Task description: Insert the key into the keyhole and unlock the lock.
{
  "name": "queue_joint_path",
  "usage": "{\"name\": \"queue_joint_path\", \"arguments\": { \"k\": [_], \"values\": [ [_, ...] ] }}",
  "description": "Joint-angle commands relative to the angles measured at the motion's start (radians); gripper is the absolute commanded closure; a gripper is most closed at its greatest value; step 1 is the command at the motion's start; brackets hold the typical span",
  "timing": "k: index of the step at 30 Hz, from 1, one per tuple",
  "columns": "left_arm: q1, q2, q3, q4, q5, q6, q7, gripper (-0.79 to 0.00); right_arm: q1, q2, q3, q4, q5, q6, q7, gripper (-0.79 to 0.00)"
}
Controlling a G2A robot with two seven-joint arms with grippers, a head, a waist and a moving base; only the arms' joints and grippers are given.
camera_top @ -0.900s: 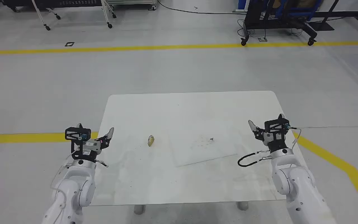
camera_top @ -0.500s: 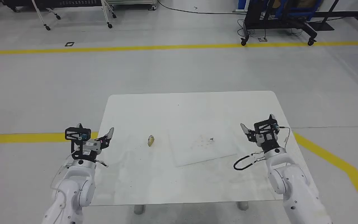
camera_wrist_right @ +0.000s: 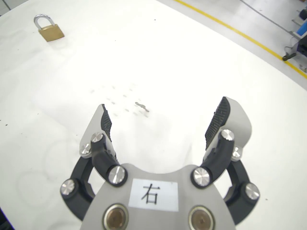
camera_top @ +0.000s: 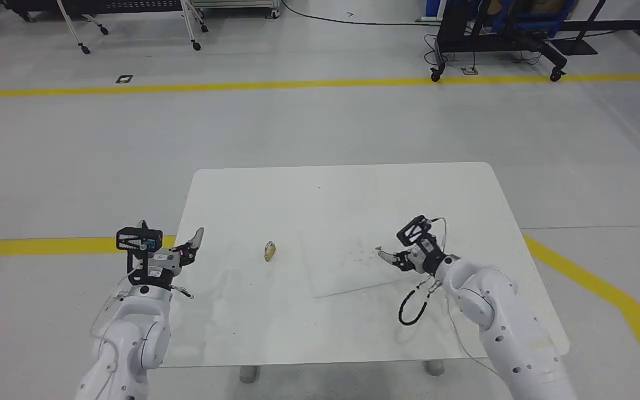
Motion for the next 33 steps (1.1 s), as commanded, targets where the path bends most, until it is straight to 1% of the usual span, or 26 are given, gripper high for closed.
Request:
{"name": "queue_joint_path", "arguments": {
  "k": [1,3,4,5,6,7,8,9,10,11,15,16,20,23,26,33],
  "values": [
    [0.0,0.0,0.0,0.0,0.0,0.0,0.0,-0.785,0.026,0.002,-0.001,0.03,0.03,-0.056,0.034,-0.785],
    [0.0,0.0,0.0,0.0,0.0,0.0,0.0,-0.785,0.055,0.005,-0.011,0.065,0.07,-0.142,0.067,-0.785],
    [0.0,0.0,0.0,0.0,0.0,0.0,0.0,-0.785,0.073,0.007,-0.017,0.083,0.082,-0.2,0.088,-0.659],
    [0.0,0.0,0.0,0.0,0.0,0.0,0.0,-0.785,0.092,0.011,-0.024,0.098,0.08,-0.258,0.107,-0.628],
    [0.0,0.0,0.0,0.0,0.0,0.0,0.0,-0.785,0.108,0.013,-0.029,0.111,0.072,-0.301,0.117,-0.625],
    [0.0,0.0,0.0,0.0,0.0,0.0,0.0,-0.785,0.122,0.015,-0.033,0.126,0.069,-0.331,0.121,-0.585],
    [0.0,0.0,0.0,0.0,0.0,0.0,0.0,-0.785,0.135,0.017,-0.037,0.135,0.059,-0.352,0.122,-0.545],
    [0.0,0.0,0.0,0.0,0.0,0.0,0.0,-0.785,0.151,0.019,-0.039,0.144,0.034,-0.362,0.124,-0.542],
    [0.0,0.0,0.0,0.0,0.0,0.0,0.0,-0.785,0.168,0.02,-0.042,0.157,0.007,-0.357,0.126,-0.514],
    [0.0,0.0,0.0,0.0,0.0,0.0,0.0,-0.785,0.185,0.021,-0.05,0.171,-0.011,-0.36,0.124,-0.4],
    [0.0,0.0,0.0,0.0,0.0,0.0,0.0,-0.785,0.256,0.023,-0.082,0.222,-0.059,-0.415,0.133,-0.379],
    [0.0,0.0,0.0,0.0,0.0,0.0,0.0,-0.785,0.27,0.023,-0.093,0.228,-0.07,-0.429,0.136,-0.363],
    [0.0,0.0,0.0,0.0,0.0,0.0,0.0,-0.785,0.319,0.024,-0.136,0.257,-0.105,-0.5,0.134,-0.372],
    [0.0,0.0,0.0,0.0,0.0,0.0,0.0,-0.785,0.353,0.025,-0.199,0.276,-0.129,-0.504,0.132,-0.391],
    [0.0,0.0,0.0,0.0,0.0,0.0,0.0,-0.785,0.389,0.032,-0.254,0.296,-0.15,-0.504,0.136,-0.388],
    [0.0,0.0,0.0,0.0,0.0,0.0,0.0,-0.785,0.464,0.035,-0.328,0.35,-0.149,-0.504,0.127,-0.372]
  ]
}}
